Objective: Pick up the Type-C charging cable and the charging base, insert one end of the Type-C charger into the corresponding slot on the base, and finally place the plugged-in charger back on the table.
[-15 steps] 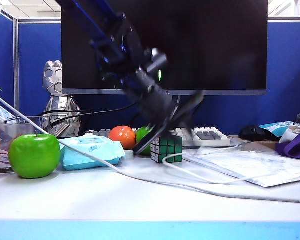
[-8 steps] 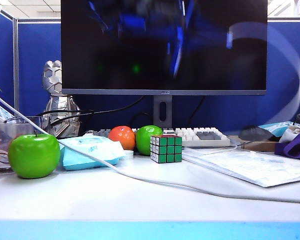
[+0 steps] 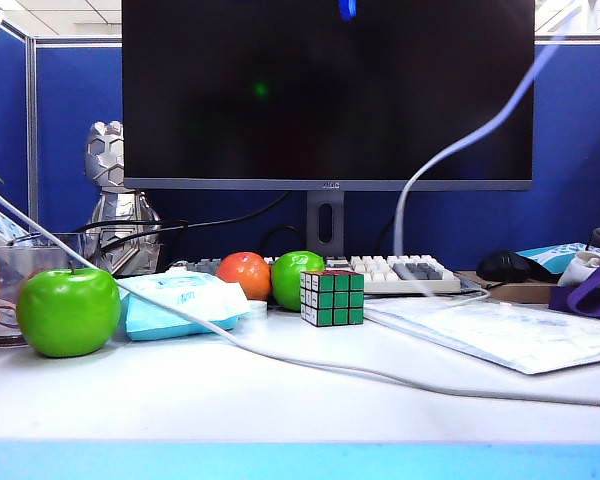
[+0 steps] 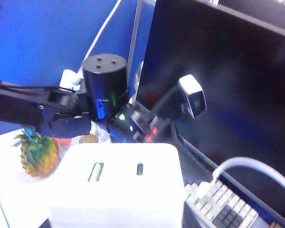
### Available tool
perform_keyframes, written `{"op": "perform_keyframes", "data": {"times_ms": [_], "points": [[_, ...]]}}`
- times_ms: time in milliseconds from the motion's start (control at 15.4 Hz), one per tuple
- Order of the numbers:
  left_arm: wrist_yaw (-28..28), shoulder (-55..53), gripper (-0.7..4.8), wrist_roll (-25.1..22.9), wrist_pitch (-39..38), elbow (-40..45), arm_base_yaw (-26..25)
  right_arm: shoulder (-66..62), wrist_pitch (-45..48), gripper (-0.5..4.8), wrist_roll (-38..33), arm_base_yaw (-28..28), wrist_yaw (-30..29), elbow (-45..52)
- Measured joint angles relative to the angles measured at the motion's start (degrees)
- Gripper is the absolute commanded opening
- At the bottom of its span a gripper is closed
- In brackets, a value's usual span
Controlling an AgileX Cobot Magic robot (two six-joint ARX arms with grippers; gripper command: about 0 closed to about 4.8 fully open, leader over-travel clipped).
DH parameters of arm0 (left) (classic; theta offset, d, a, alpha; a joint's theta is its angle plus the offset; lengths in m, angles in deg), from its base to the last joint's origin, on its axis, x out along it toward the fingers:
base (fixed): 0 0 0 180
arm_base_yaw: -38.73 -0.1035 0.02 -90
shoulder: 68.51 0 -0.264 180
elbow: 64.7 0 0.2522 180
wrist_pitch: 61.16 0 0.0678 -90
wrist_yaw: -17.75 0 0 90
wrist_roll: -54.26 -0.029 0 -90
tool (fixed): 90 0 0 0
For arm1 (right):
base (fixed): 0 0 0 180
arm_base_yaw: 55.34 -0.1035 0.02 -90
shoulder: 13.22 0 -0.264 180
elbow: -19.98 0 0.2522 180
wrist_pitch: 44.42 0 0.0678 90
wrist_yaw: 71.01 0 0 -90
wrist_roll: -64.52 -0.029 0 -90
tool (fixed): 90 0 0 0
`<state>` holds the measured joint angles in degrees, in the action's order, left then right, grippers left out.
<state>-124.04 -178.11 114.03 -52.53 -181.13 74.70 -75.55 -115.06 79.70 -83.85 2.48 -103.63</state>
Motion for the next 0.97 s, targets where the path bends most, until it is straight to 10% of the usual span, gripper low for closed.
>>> {"op": "perform_keyframes", "data": {"times_ms": [453, 971], "points": [[2.0, 0.1, -0.06, 9.6, 42.7, 0.1, 0.3, 1.8, 0.0, -0.01, -4.9, 0.0, -4.0, -0.2], [-1.7, 6.2, -0.06, 9.3, 36.3, 0.0, 1.4, -3.8, 0.0, -0.01, -5.7, 0.0, -7.7, 0.0]]}}
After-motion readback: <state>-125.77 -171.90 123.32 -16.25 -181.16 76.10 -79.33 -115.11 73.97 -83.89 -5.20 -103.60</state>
